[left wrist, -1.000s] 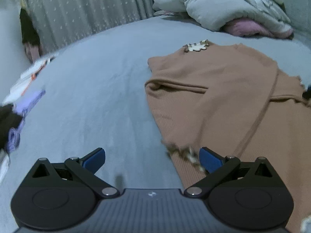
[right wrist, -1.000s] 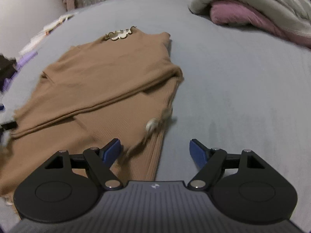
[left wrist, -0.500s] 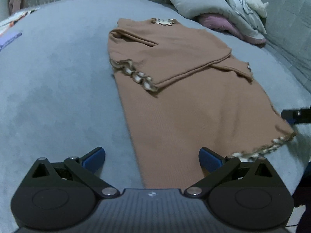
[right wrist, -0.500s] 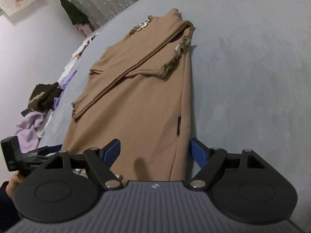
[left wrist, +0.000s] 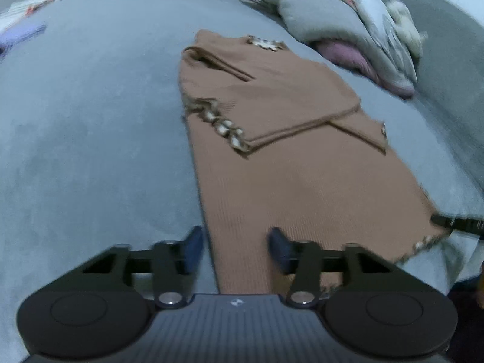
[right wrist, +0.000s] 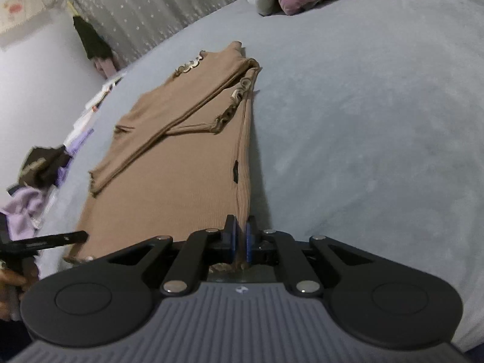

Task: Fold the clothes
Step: 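Grasp the sweater hem with the right gripper while the left gripper grasps it too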

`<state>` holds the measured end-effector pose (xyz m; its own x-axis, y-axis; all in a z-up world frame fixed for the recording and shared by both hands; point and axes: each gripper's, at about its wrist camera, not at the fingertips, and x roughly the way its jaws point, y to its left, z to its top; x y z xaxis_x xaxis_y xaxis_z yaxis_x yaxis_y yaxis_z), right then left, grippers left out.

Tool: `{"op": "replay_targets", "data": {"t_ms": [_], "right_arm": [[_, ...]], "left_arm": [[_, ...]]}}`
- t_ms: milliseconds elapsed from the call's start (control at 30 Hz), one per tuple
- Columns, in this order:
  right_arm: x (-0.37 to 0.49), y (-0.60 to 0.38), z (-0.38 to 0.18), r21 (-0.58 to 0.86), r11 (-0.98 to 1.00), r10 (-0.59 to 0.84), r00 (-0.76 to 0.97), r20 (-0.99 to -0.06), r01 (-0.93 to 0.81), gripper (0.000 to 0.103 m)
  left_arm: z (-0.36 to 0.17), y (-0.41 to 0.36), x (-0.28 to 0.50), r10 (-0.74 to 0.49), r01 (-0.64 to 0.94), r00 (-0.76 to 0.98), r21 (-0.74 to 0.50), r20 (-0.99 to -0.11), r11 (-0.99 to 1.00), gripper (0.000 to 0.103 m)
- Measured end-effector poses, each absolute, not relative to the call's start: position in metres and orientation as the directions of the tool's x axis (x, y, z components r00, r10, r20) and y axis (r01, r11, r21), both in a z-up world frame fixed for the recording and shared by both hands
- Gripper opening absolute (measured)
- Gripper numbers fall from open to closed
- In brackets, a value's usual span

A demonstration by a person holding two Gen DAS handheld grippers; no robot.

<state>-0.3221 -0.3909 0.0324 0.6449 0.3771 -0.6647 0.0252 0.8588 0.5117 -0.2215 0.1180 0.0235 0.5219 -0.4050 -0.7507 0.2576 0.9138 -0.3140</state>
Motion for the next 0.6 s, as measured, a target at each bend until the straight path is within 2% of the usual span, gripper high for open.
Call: {"op": "replay_targets", "data": {"t_ms": [100,167,200,233,300,400,500,600], "right_arm": [[-0.319,-0.393,0.024,0.534,0.844,0.391,0.628,-0.673,0.047,0.007],[-0.319,-0.395,0.024,0.551,0.833,0.402,0.632,-0.662,0.047,0.013],[-0.319,-0.396,0.023,0.558,0.829,0.408,0.634,-0.657,0.044,0.014],[-0.319,-0.396,0.022,0.562,0.826,0.414,0.633,-0.654,0.041,0.016],[-0.318,-0.396,0.019,0.567,0.823,0.424,0.626,-0.655,0.037,0.018],[-0.317,-0.391,0.019,0.563,0.826,0.429,0.628,-0.65,0.019,0.024],[-0.318,-0.389,0.019,0.562,0.827,0.431,0.632,-0.644,0.009,0.025],[-0.318,-0.389,0.017,0.564,0.826,0.434,0.634,-0.64,0.004,0.025]], "left_arm": [[0.024,0.117,-0.222,-0.413,0.276,0.518,-0.31,-0.749,0.91,0.042],[0.025,0.119,-0.222,-0.429,0.272,0.513,-0.333,-0.743,0.903,0.045],[0.024,0.118,-0.222,-0.45,0.283,0.506,-0.351,-0.736,0.893,0.057],[0.024,0.117,-0.221,-0.472,0.296,0.498,-0.369,-0.727,0.881,0.074],[0.022,0.111,-0.222,-0.493,0.317,0.492,-0.379,-0.718,0.869,0.087],[0.019,0.097,-0.226,-0.478,0.335,0.503,-0.347,-0.72,0.876,0.101],[0.016,0.079,-0.232,-0.431,0.356,0.529,-0.27,-0.731,0.895,0.102],[0.016,0.07,-0.236,-0.385,0.356,0.559,-0.207,-0.734,0.911,0.092]]}}
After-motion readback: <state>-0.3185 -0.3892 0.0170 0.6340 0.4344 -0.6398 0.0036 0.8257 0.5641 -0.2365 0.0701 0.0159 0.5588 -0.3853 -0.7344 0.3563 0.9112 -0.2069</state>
